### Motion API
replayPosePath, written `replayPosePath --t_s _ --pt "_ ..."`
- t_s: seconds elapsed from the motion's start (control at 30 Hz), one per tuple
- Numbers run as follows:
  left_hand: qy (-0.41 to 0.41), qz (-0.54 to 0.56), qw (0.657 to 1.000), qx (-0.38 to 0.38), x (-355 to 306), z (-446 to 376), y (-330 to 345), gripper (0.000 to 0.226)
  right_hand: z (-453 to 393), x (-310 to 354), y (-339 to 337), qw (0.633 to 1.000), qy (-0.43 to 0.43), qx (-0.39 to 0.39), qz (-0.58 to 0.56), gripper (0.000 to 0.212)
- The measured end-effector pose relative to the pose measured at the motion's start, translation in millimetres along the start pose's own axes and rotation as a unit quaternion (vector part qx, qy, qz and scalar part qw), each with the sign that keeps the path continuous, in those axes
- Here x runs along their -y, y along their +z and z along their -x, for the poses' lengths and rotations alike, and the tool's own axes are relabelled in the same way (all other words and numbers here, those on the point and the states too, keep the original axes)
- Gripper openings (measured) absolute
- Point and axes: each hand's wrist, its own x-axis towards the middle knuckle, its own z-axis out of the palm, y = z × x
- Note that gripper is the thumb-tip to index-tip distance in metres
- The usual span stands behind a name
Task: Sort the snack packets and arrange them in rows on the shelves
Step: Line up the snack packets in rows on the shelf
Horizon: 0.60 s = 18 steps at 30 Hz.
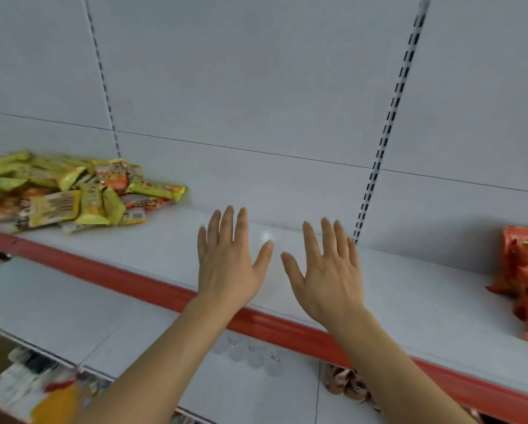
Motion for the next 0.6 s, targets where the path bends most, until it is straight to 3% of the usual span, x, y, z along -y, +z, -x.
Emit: replayPosePath --t_s 0.23,0.6 --pt "-0.066 -0.046 0.995 -0.057 131 -10 -37 0.084 -52 130 42 0.995 -0.09 0.013 -0.035 0.078" --pt "-0.131 -0.115 0.983 -0.053 292 -69 -71 0.074 -158 279 108 0.979 -0.179 0.001 -0.095 0.079"
